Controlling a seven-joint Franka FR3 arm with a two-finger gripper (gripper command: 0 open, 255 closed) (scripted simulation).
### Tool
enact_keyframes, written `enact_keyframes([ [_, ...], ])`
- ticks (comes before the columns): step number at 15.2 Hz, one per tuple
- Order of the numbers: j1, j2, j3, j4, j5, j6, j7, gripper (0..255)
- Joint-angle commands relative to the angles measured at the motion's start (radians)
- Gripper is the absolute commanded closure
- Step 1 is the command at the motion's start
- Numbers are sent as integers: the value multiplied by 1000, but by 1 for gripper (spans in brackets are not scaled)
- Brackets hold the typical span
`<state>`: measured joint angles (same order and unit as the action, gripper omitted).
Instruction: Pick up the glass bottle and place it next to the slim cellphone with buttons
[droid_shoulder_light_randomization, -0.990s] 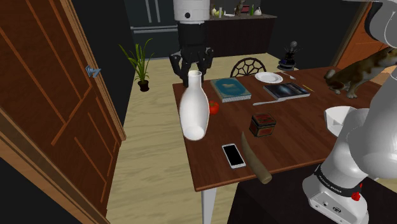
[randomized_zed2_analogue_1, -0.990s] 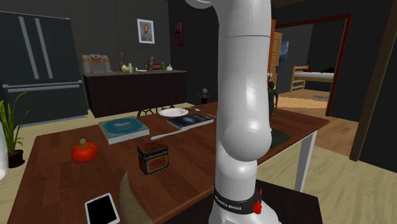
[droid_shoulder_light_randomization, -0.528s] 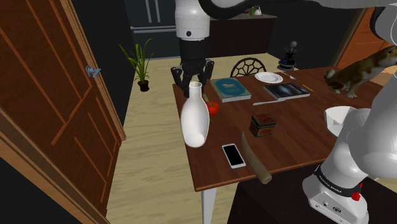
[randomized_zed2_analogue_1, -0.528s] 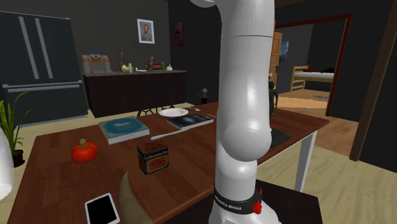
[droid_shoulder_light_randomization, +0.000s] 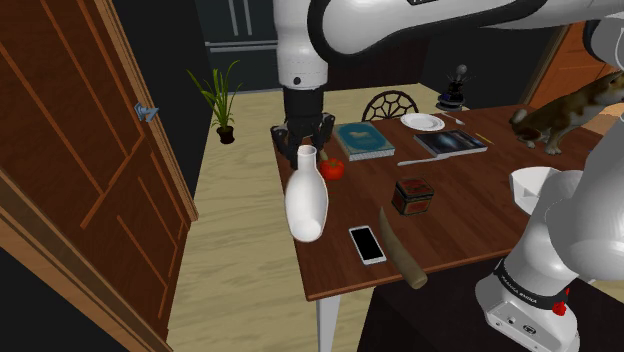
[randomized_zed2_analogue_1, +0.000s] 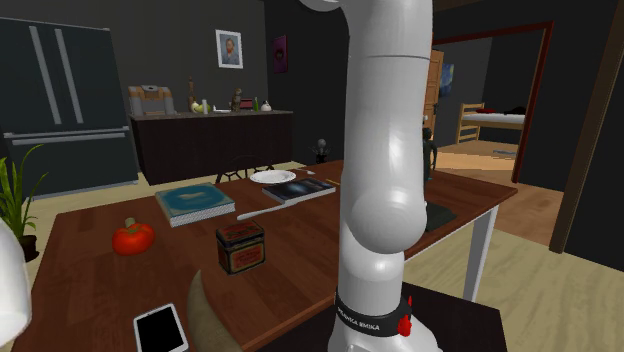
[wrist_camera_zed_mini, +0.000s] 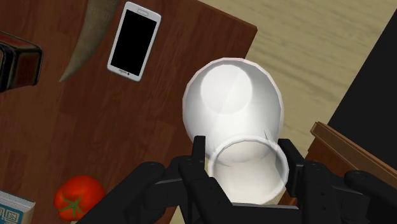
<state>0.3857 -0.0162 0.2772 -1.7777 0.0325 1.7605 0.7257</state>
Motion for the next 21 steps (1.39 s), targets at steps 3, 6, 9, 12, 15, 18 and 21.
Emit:
enact_keyframes([
  [3,1,-4,1,-58,2,55,-1,255],
  [6,1,-1,1,-95,1,95,-1,255],
  [9,1,3,2,-130,0,134,-1,255],
  [12,2,10,2,-163,-1,174,-1,255],
  [15,3,19,3,-194,-3,213,0,255],
  [18,3,29,3,-223,-6,252,1,255],
  [21,4,40,4,-246,-9,285,3,255],
])
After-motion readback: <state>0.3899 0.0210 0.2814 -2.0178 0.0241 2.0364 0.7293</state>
